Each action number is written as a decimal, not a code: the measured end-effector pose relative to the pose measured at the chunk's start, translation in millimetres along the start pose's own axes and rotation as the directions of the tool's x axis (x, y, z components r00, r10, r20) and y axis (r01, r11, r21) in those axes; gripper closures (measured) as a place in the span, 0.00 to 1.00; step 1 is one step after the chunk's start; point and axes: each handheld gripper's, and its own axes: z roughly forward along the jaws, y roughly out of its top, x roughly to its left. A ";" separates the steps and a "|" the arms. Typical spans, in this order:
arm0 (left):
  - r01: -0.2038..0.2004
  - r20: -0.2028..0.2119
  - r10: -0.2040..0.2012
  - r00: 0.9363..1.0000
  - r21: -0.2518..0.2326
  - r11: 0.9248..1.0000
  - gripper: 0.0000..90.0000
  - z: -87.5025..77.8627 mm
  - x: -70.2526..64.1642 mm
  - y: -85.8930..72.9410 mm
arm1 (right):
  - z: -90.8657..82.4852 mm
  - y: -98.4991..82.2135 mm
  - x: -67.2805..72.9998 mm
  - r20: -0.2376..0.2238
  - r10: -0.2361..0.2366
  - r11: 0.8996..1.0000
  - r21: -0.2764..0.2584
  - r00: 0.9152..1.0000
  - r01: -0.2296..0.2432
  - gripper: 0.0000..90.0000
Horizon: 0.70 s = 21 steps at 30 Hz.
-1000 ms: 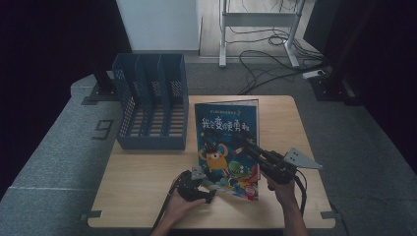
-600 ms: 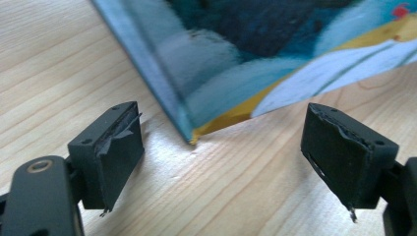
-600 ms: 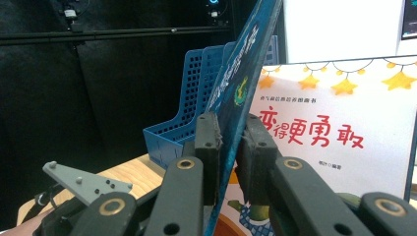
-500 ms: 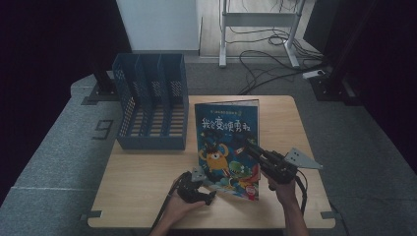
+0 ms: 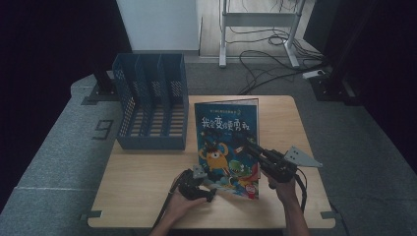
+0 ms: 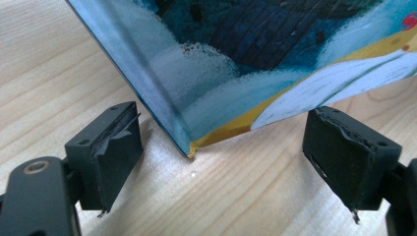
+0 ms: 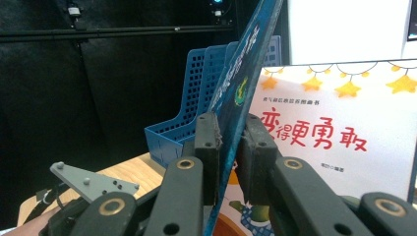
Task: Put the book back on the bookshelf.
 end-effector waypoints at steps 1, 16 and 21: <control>0.002 -0.001 -0.002 1.000 -0.001 1.000 0.17 0.5 0.4 0.5 | 0.4 0.4 0.0 -0.002 -0.005 1.000 0.000 1.000 0.005 0.88; 0.020 -0.021 -0.019 1.000 0.012 1.000 0.17 9.2 6.4 13.6 | -1.8 1.7 -0.5 -0.013 -0.034 0.999 -0.001 0.999 0.034 0.90; 0.018 0.003 -0.018 1.000 0.001 1.000 0.18 4.6 6.7 10.8 | -3.7 1.1 0.2 -0.008 -0.045 0.999 0.003 0.999 0.045 0.90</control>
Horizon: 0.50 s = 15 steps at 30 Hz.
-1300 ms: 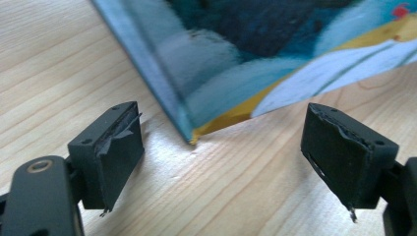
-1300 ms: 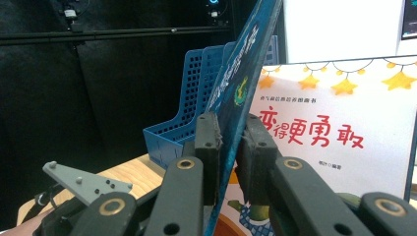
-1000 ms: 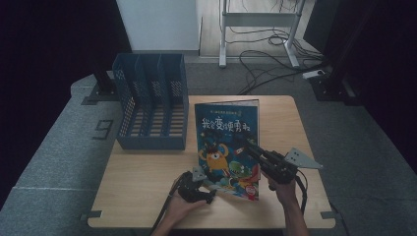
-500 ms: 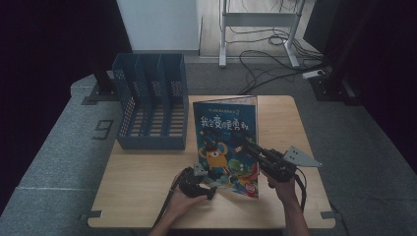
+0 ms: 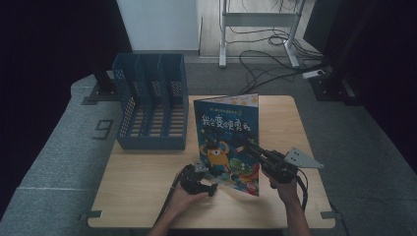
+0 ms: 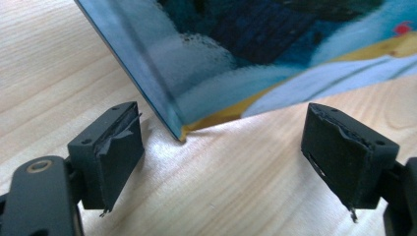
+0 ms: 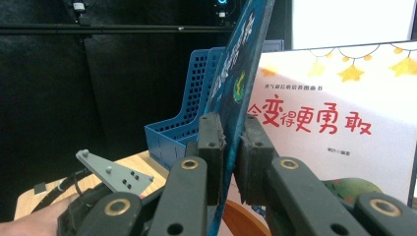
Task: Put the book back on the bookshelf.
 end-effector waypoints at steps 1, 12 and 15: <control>-0.001 0.000 0.001 1.000 -0.005 1.000 0.18 -1.3 0.3 -0.3 | -0.5 -0.1 -0.1 -0.001 -0.002 1.000 0.003 1.000 0.002 0.90; -0.009 -0.013 0.007 1.000 -0.145 0.989 0.18 -30.9 12.0 9.4 | -4.7 -2.5 -0.9 -0.006 0.009 1.000 0.007 1.000 -0.009 0.91; -0.010 -0.015 0.007 1.000 -0.170 0.985 0.18 -35.5 16.7 13.3 | -5.7 -2.9 -0.4 -0.010 0.007 1.000 0.008 1.000 -0.007 0.91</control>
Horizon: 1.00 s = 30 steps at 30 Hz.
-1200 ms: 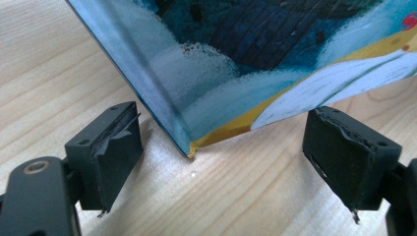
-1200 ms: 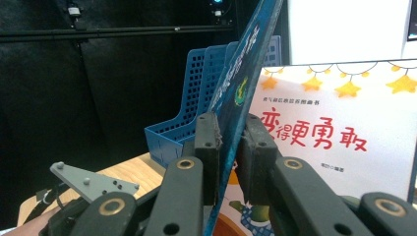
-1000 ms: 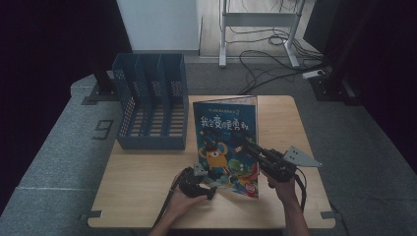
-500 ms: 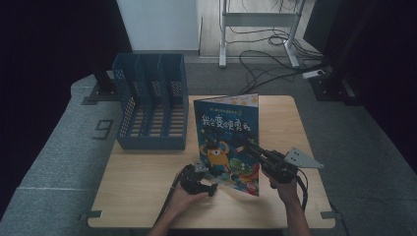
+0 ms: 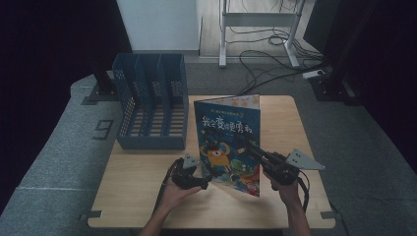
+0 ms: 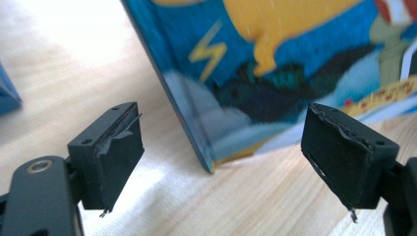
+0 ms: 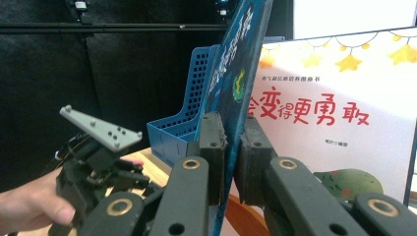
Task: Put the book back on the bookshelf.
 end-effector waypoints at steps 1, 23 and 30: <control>-0.002 -0.001 0.001 1.000 -0.005 1.000 0.18 -0.9 1.5 1.9 | -0.4 -0.2 0.4 0.000 0.000 1.000 0.000 1.000 0.000 0.91; -0.057 0.039 0.063 0.997 -0.142 0.988 0.19 -7.0 15.8 51.8 | -7.0 -4.4 -1.1 -0.014 0.013 1.000 -0.003 1.000 -0.013 0.92; -0.040 0.037 0.049 0.998 -0.195 0.980 0.22 -11.8 14.6 60.3 | -9.6 -5.8 -4.5 -0.014 0.013 1.000 0.007 1.000 -0.013 0.91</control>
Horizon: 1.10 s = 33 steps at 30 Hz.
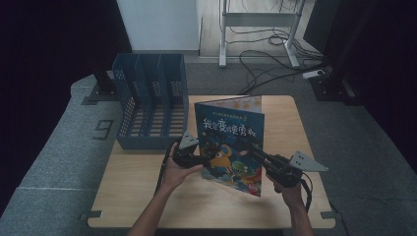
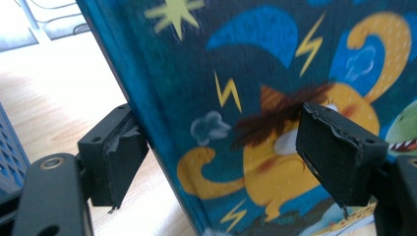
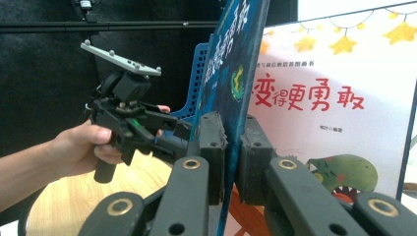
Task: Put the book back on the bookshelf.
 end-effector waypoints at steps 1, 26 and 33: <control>-0.003 0.001 0.003 1.000 0.001 1.000 0.22 -0.2 0.0 0.9 | -0.5 -0.3 -0.5 0.000 0.000 1.000 0.002 1.000 0.000 0.91; -0.064 -0.010 0.063 0.998 -0.087 0.994 0.39 -15.4 -11.3 11.3 | -10.8 -14.3 -18.4 0.085 -0.010 0.997 0.077 0.996 0.003 0.79; -0.086 0.008 0.087 0.996 -0.098 0.991 0.45 -21.5 -14.8 10.3 | -8.0 -18.7 -20.8 0.145 -0.033 0.994 0.110 0.989 0.017 0.73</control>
